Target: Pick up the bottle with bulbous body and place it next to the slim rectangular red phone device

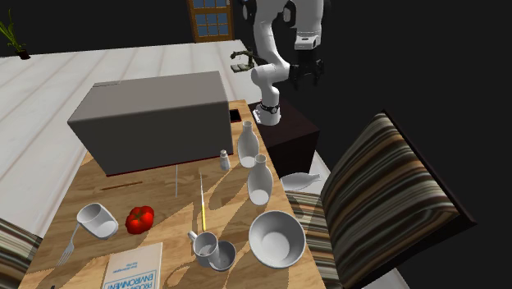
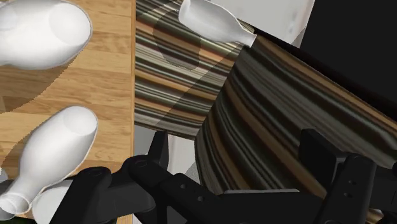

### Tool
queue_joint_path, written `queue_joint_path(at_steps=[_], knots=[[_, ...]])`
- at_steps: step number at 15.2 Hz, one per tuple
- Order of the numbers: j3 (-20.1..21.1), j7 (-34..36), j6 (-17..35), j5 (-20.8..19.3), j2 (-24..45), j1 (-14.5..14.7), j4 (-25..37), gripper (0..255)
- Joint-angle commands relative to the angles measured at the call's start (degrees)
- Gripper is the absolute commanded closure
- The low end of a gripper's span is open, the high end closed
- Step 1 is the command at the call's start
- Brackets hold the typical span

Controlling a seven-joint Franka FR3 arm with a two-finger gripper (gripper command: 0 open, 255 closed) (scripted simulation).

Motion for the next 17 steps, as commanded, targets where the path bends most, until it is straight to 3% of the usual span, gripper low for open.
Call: queue_joint_path(at_steps=[1,9,17], knots=[[-1.9,-2.1,2.2,-0.8,2.3,-0.6,0.2,0],[-9.0,-10.5,9.9,-1.5,14.3,-2.4,4.8,0],[-15.4,-19.9,15.3,2.3,28.9,-3.9,13.7,0]])
